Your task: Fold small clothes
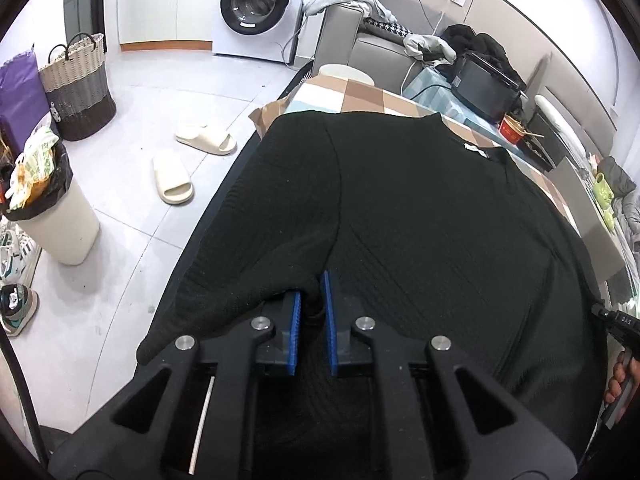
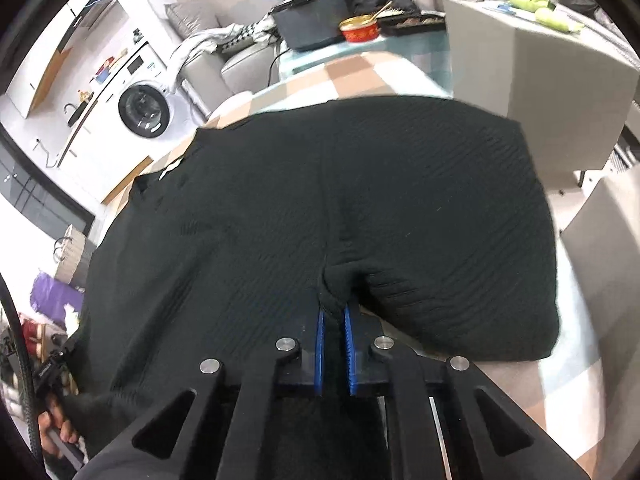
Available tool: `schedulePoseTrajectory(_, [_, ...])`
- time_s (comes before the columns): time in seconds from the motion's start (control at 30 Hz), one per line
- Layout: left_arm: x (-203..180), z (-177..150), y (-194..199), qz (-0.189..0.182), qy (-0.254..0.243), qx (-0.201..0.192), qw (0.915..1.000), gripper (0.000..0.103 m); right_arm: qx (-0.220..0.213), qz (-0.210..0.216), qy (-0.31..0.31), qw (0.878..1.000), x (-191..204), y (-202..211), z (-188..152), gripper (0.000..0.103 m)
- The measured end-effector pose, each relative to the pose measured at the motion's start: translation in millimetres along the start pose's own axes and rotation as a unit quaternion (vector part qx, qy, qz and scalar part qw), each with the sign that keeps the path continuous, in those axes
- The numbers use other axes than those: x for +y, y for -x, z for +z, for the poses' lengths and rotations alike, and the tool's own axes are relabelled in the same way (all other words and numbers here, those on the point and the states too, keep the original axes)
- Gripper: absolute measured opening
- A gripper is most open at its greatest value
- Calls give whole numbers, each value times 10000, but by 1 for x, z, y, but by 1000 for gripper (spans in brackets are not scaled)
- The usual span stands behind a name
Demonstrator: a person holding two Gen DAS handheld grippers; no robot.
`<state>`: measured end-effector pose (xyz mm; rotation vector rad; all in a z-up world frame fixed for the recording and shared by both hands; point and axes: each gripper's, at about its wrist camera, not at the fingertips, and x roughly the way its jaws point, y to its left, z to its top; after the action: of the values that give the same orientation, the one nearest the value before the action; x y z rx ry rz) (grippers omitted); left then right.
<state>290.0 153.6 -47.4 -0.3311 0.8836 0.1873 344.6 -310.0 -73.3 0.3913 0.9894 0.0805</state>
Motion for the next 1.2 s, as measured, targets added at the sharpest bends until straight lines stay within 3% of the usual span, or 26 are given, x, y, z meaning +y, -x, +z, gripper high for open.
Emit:
schedulePoseTrajectory(0.57, [-52, 29, -38, -110, -339, -32, 9994, 8, -110, -342, -621, 9974, -36, 12, -2, 8])
schedulePoseTrajectory(0.63, [-56, 30, -38, -50, -365, 50, 9993, 8, 16, -186, -669, 9976, -33, 16, -9, 13])
schedulePoseTrajectory(0.7, [-50, 30, -36, -31, -327, 112, 9994, 10, 69, -46, -762, 9971, -31, 26, -17, 35])
schedulePoseTrajectory(0.73, [-50, 29, -32, -55, -330, 112, 9994, 13, 47, 50, -872, 9962, -33, 34, -23, 39])
schedulePoseTrajectory(0.87, [-45, 20, -8, -18, -374, -148, 9992, 56, -316, 49, -1382, 9899, -56, 70, -46, 48])
schedulePoseTrajectory(0.93, [-50, 15, 5, -62, -463, -306, 9984, 62, -345, 72, -1806, 9829, -74, 78, -52, 48])
schedulePoseTrajectory(1.0, [-51, 9, 15, -82, -511, -343, 9981, 79, -442, -40, -2145, 9757, -90, 88, -56, 48])
schedulePoseTrajectory(1.1, [-58, 2, 23, -213, -593, -364, 9973, 83, -414, -492, -2172, 9740, -101, 93, -56, 48])
schedulePoseTrajectory(1.2, [-63, -4, 24, -261, -597, -281, 9975, 84, -312, -453, -2314, 9713, -109, 90, -57, 48])
